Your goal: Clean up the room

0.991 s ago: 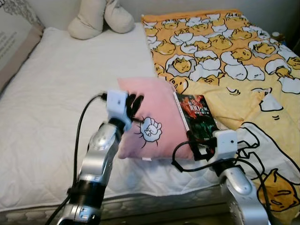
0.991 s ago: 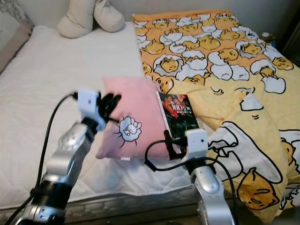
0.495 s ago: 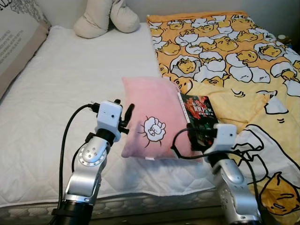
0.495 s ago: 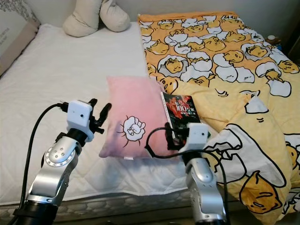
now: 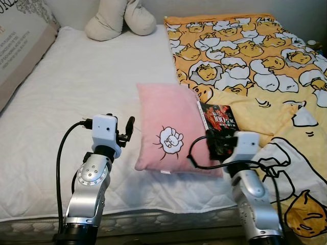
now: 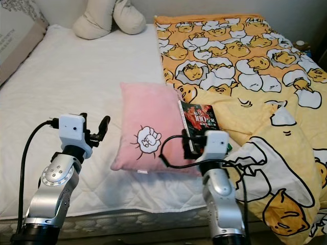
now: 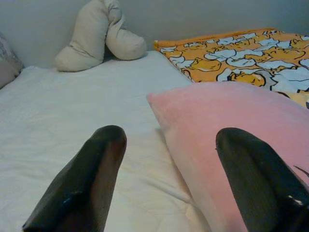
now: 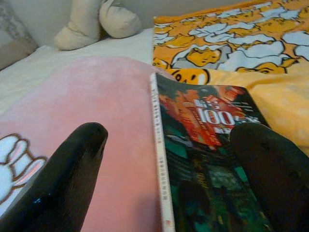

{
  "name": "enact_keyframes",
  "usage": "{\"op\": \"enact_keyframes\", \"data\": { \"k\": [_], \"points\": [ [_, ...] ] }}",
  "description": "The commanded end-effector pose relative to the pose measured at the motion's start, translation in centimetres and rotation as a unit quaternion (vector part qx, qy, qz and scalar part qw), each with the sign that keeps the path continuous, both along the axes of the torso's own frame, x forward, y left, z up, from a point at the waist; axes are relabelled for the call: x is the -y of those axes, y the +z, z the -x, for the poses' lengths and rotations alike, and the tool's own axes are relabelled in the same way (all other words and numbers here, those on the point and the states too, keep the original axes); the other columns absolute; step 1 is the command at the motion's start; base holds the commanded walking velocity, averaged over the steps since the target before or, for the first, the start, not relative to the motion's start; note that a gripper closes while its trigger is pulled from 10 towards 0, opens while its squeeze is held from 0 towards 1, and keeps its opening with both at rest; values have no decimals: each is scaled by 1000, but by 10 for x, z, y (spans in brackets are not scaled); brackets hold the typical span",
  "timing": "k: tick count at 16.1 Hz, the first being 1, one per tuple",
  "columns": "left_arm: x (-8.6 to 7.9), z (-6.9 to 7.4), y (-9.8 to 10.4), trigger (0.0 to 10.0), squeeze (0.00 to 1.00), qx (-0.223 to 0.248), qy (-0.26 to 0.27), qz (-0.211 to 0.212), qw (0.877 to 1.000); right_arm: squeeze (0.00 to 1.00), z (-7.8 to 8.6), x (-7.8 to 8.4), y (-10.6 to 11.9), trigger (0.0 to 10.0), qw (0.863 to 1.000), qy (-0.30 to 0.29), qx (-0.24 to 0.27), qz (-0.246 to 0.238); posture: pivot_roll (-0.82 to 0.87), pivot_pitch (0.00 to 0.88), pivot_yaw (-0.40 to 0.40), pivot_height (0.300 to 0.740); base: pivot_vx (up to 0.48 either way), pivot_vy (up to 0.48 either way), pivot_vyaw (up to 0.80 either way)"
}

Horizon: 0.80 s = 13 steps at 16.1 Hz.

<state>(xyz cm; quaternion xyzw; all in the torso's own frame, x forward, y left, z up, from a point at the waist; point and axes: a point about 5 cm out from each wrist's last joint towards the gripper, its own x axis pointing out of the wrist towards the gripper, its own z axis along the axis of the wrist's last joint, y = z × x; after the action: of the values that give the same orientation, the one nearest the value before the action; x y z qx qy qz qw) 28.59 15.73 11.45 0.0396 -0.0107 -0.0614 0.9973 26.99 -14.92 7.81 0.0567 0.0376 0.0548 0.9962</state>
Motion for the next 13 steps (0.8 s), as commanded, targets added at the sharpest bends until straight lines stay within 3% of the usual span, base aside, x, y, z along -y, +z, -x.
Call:
{"op": "enact_keyframes", "data": {
  "k": [1, 3, 4, 13],
  "points": [
    [-2, -1, -1, 10000, 1000, -4, 2, -9, 1000, 0, -1, 0, 0, 10000, 1000, -2, 3, 2, -98, 0, 43, 740, 0, 0, 0],
    [1, 0, -3, 10000, 1000, -6, -15, -4, 1000, 0, -1, 1, -2, 10000, 1000, -9, -4, -7, -98, 0, 44, 740, 0, 0, 0],
    [8, 4, 0, 10000, 0, 1, -46, -5, 999, 0, -1, 4, -7, 10000, 999, -26, -18, -28, -97, 0, 45, 740, 0, 0, 0],
    [15, 6, 8, 10000, 0, 27, -66, 10, 997, 0, 3, 6, -15, 10000, 999, -25, -35, -29, -97, 0, 47, 740, 250, -343, 0]
  ]
}}
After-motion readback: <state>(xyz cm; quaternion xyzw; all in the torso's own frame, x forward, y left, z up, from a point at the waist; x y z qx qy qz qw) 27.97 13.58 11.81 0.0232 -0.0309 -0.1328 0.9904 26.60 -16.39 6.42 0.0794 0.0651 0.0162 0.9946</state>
